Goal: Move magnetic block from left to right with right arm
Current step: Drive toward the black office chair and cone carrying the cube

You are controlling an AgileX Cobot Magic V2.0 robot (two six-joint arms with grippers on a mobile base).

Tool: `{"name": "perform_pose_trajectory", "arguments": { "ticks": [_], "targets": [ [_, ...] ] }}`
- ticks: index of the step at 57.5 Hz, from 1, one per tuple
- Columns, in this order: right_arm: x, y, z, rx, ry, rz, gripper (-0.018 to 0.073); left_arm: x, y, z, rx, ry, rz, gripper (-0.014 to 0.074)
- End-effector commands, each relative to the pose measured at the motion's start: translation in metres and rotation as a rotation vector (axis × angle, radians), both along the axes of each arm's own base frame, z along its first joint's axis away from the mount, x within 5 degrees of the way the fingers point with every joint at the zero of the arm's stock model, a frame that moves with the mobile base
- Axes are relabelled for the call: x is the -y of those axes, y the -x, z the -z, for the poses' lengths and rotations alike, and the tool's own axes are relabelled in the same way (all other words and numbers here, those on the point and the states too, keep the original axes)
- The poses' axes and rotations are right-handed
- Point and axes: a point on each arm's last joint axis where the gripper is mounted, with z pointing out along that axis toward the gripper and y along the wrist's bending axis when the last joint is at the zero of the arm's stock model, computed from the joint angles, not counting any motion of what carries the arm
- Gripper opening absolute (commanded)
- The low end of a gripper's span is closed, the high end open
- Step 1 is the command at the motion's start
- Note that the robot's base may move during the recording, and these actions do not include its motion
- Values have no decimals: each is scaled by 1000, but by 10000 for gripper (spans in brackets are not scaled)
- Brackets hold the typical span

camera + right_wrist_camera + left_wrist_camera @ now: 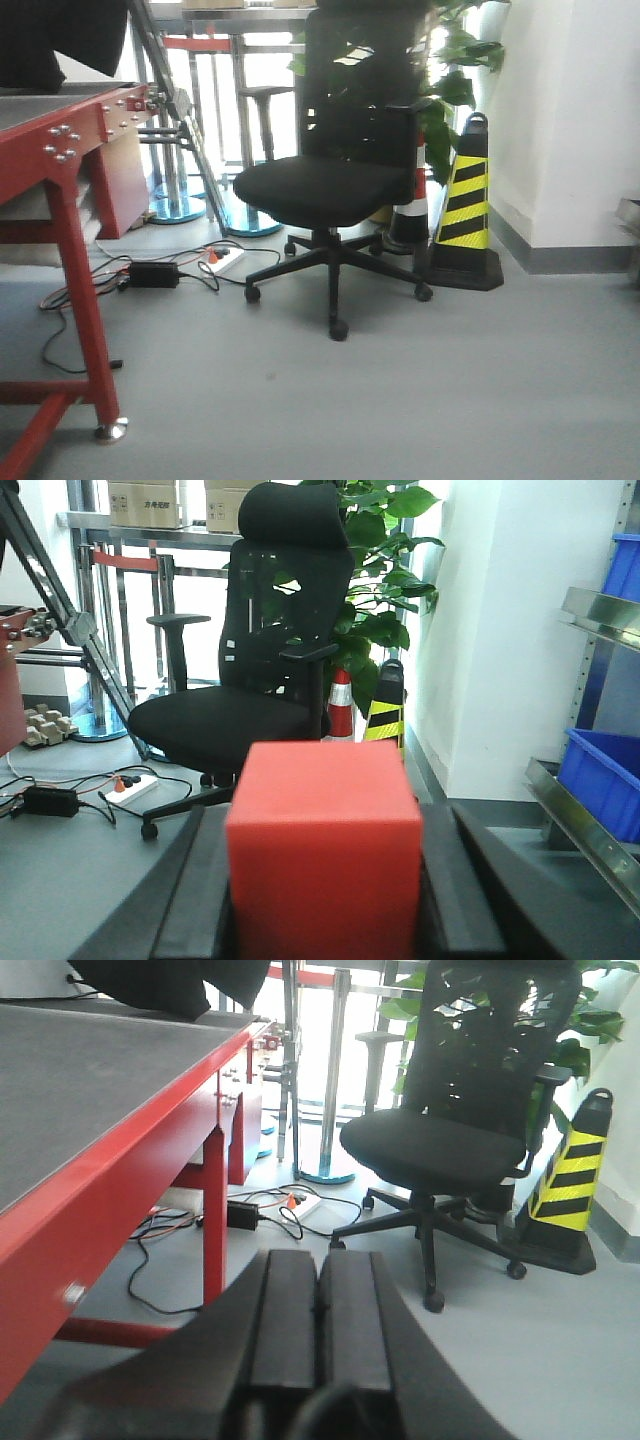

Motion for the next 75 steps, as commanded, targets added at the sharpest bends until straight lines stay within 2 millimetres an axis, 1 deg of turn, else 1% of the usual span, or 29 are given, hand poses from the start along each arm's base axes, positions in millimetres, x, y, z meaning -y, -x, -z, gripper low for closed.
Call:
{"name": "perform_pose_trajectory", "arguments": {
  "ticks": [1, 75],
  "targets": [
    [0, 2, -18, 117, 19, 5, 233, -1, 0, -5, 82, 10, -5, -117],
    [0, 2, -18, 117, 19, 5, 233, -1, 0, -5, 82, 10, -5, -117]
  ]
}}
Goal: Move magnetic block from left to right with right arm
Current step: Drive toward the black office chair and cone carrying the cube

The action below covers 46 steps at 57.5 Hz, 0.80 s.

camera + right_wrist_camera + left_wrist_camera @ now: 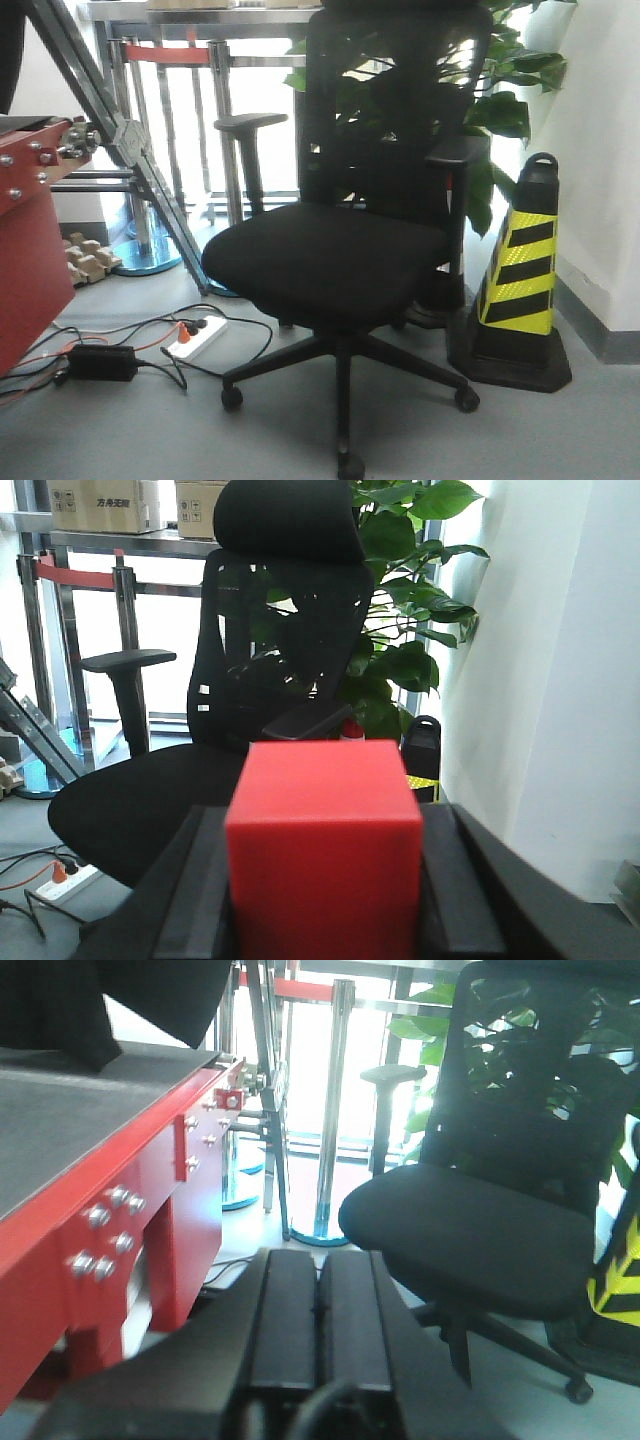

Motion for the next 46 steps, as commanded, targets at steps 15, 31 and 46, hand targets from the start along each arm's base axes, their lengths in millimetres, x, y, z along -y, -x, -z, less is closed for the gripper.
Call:
{"name": "perform_pose_trajectory", "arguments": {
  "ticks": [15, 31, 46],
  "targets": [
    [0, 2, -18, 117, 19, 5, 233, -1, 0, -5, 82, 10, -5, -117],
    [0, 2, -18, 117, 19, 5, 233, -1, 0, -5, 82, 10, -5, -117],
    [0, 2, -18, 117, 19, 5, 233, -1, 0, -5, 82, 10, -5, -117]
  ]
}}
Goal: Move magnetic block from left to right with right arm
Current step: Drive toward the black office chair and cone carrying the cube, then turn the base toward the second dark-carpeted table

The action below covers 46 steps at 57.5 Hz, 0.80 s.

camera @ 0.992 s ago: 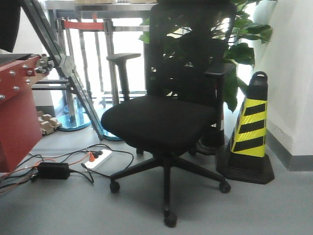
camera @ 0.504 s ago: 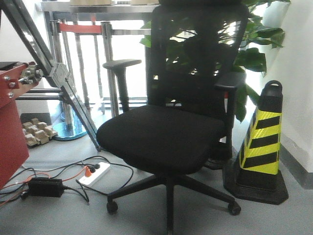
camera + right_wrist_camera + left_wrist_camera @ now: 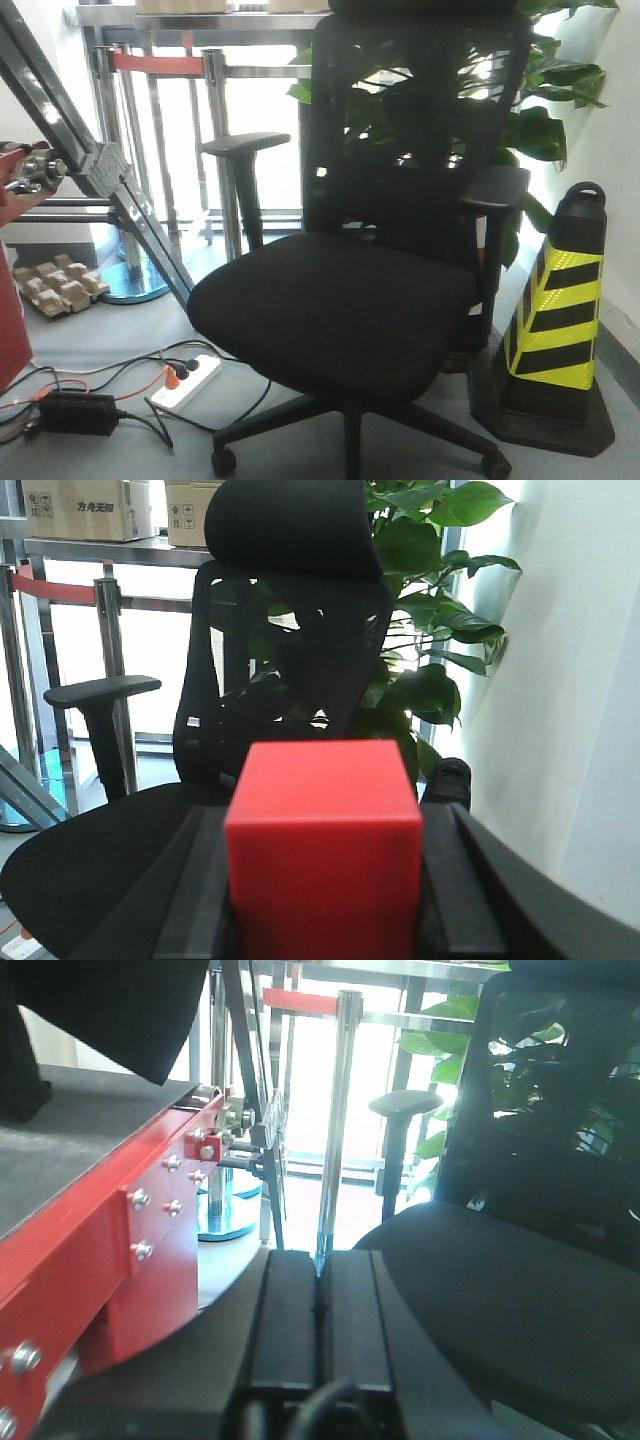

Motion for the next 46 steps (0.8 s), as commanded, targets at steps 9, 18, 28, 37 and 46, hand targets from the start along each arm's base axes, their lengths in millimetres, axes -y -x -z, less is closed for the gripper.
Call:
{"name": "perform_pose_trajectory", "arguments": {
  "ticks": [9, 18, 28, 37, 46],
  "targets": [
    [0, 2, -18, 117, 19, 5, 233, -1, 0, -5, 82, 10, -5, -117],
    [0, 2, -18, 117, 19, 5, 233, -1, 0, -5, 82, 10, -5, -117],
    [0, 2, -18, 117, 19, 5, 233, -1, 0, -5, 82, 10, -5, -117],
    [0, 2, -18, 117, 19, 5, 233, -1, 0, -5, 82, 10, -5, -117],
    [0, 2, -18, 117, 19, 5, 233, -1, 0, -5, 82, 10, -5, -117]
  ]
}}
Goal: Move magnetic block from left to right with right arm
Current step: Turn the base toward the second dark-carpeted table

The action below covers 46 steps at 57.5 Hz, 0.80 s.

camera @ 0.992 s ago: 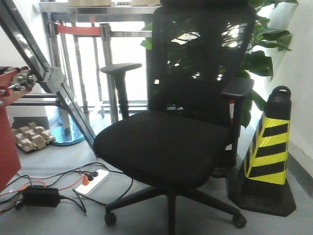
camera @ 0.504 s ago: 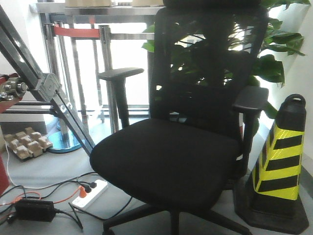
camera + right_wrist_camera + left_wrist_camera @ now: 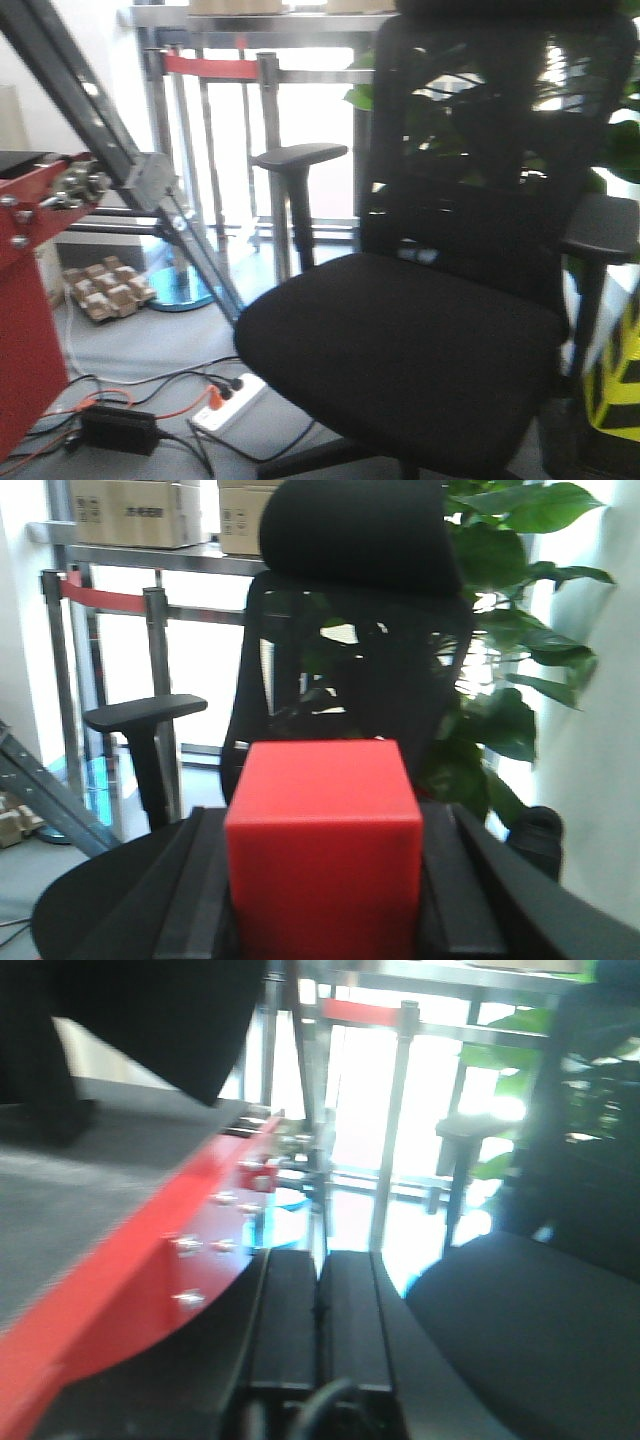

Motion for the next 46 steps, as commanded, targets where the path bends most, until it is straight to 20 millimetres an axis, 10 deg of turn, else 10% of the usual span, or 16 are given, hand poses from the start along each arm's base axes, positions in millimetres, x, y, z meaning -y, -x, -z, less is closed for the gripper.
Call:
{"name": "perform_pose_trajectory", "arguments": {
  "ticks": [1, 46],
  "targets": [
    [0, 2, -18, 117, 19, 5, 233, -1, 0, -5, 82, 10, -5, -117],
    [0, 2, -18, 117, 19, 5, 233, -1, 0, -5, 82, 10, -5, -117]
  ]
}}
